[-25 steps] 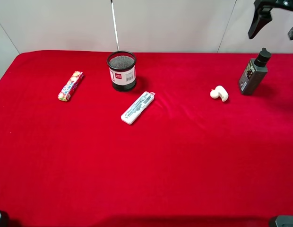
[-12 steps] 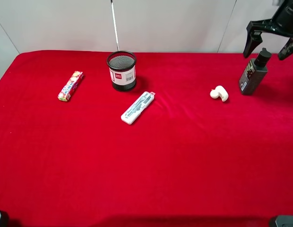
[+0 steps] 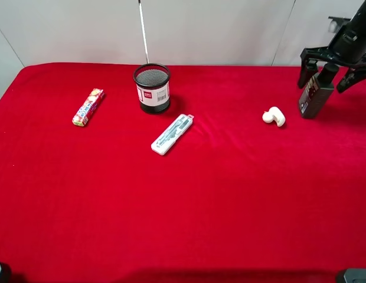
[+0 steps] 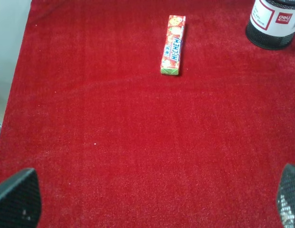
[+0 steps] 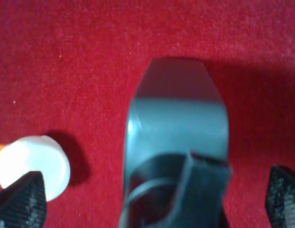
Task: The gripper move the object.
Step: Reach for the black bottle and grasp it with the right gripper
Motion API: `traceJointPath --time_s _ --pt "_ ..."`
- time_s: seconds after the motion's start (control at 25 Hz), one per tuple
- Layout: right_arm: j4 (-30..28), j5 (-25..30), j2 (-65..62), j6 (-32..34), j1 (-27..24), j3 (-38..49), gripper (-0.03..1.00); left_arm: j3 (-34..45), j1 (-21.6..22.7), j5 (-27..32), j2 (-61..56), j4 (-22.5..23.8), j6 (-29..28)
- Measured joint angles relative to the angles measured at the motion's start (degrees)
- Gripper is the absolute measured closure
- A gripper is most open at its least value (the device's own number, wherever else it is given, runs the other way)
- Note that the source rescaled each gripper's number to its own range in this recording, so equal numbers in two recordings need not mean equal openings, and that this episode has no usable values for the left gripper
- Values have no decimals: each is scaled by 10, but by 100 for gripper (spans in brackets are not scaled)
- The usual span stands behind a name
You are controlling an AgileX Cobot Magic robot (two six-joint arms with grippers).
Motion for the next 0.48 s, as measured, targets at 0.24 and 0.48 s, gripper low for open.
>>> traceJointPath --time_s 0.24,0.48 --pt "-5 -12 20 -1 0 0 -3 0 0 0 0 0 0" --pt "-12 -14 24 -1 0 -2 -1 0 0 0 0 0 0"
